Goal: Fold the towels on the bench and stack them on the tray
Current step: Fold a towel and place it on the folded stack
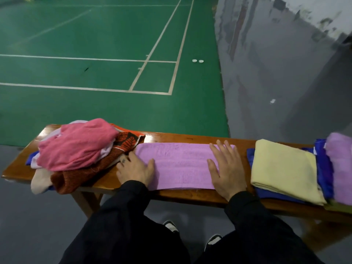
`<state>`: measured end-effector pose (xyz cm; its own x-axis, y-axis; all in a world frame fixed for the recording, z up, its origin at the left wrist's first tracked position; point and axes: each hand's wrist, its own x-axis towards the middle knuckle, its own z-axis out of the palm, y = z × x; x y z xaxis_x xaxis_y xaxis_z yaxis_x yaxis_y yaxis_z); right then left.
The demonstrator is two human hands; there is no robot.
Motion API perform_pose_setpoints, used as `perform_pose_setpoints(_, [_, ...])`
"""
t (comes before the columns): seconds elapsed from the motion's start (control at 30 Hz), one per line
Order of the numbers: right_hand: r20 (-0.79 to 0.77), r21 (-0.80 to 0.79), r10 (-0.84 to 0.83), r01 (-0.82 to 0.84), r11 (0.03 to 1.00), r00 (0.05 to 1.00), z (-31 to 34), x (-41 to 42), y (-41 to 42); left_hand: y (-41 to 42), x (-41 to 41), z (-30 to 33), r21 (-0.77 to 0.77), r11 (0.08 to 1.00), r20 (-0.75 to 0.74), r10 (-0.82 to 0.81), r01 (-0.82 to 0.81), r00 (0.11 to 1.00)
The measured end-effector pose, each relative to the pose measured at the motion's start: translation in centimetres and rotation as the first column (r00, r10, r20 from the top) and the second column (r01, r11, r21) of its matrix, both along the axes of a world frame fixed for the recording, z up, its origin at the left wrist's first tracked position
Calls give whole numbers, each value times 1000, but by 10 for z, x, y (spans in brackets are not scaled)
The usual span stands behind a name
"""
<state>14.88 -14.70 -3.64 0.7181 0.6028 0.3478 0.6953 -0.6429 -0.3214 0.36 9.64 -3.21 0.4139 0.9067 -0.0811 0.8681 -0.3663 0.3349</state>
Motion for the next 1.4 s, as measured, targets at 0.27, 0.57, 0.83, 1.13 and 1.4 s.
perform_pose_setpoints(0.27, [18,457,-39,26,889,999,-4,-12,-26,25,13,7,-263,949,323,-82,173,943])
perform_pose_setpoints(0.57, [-44,569,-53,69,820,998,-2,-15,-28,11,15,79,-235,847,675,-211,477,707])
perform_pose_setpoints(0.83, [-35,677,-18,37,735,999,-2,-44,-41,-81,100,105,-16,836,592,-434,548,679])
perform_pose_setpoints(1.13, [-83,694,-43,88,715,996,3,-56,-85,-183,137,51,-197,570,453,-669,797,590])
perform_pose_setpoints(1.4, [-91,600,-48,93,794,995,-9,-55,-88,-141,72,22,41,850,487,-476,525,733])
